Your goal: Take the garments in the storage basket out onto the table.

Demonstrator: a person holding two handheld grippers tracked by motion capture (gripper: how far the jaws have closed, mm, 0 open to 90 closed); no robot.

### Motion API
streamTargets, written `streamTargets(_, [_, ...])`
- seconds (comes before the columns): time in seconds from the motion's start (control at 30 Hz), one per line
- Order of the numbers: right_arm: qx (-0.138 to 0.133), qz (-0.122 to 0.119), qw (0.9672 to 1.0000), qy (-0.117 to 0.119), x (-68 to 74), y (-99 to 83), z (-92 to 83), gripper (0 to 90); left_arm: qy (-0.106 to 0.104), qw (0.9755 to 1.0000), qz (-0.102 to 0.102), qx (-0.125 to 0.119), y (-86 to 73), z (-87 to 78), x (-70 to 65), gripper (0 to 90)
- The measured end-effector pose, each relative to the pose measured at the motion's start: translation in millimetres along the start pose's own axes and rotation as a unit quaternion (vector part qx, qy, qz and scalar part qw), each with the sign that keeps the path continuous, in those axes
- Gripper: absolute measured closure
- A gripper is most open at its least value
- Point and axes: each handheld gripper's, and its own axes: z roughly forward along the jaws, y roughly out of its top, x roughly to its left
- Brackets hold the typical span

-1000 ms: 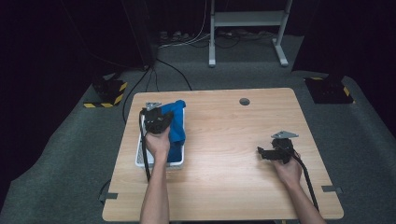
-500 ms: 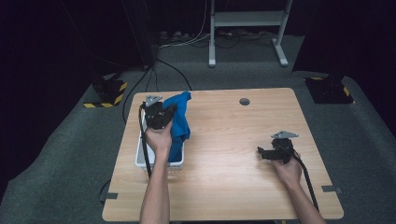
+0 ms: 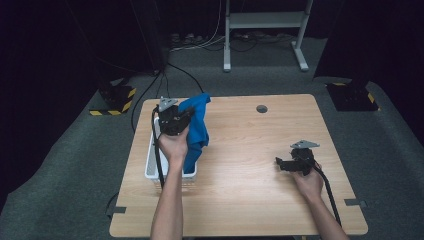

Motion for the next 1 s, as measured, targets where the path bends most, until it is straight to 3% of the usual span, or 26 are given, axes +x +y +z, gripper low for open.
streamTargets(0.23, [0.000,0.000,1.0000,0.000,0.0,0.0,0.0,12.5,-0.013,0.9998,0.014,-0.002,6.0,0.3,-12.4,88.1])
streamTargets(0.5, [0.000,0.000,1.0000,0.000,-0.1,0.1,0.1,12.5,-0.041,0.9988,0.028,-0.002,13.1,4.4,-31.5,88.1])
streamTargets(1.0, [0.000,-0.001,1.0000,0.001,-0.1,0.1,0.2,12.5,-0.086,0.9957,0.030,-0.017,26.5,8.1,-58.3,88.1])
